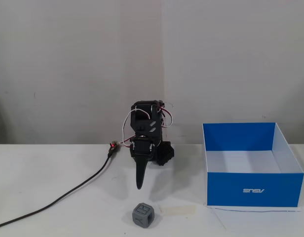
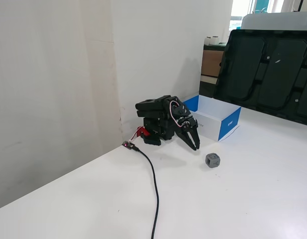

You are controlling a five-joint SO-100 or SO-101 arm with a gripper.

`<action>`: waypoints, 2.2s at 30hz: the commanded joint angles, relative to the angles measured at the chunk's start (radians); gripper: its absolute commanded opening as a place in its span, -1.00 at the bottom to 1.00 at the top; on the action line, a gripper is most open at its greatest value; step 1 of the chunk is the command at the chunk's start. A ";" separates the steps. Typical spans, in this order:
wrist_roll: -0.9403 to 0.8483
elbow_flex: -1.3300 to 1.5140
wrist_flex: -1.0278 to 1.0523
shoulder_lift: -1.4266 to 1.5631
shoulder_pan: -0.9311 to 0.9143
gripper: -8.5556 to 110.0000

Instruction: Pick the gray block and keep it in the box.

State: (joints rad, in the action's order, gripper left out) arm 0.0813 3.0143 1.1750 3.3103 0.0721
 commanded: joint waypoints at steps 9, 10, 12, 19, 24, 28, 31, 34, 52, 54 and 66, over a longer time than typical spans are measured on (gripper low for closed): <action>-0.006 0.009 0.003 0.120 0.003 -0.85; -0.005 0.009 0.000 0.120 0.003 -0.85; -0.003 0.009 -0.005 0.120 0.005 -0.85; 0.014 -0.037 0.002 0.115 -0.008 -0.85; 0.012 -0.109 -0.017 0.051 -0.031 -0.85; 0.015 -0.198 -0.038 -0.100 -0.032 -0.85; 0.018 -0.241 -0.078 -0.189 -0.035 -0.85; 0.025 -0.278 -0.098 -0.261 -0.037 -0.85; 0.133 -0.453 -0.103 -0.520 -0.038 -0.85; 0.144 -0.465 -0.104 -0.532 -0.038 -0.85; 0.239 -0.563 -0.114 -0.673 -0.052 -0.85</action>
State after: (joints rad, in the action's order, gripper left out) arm 0.2915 2.5694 1.0876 2.6952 0.0276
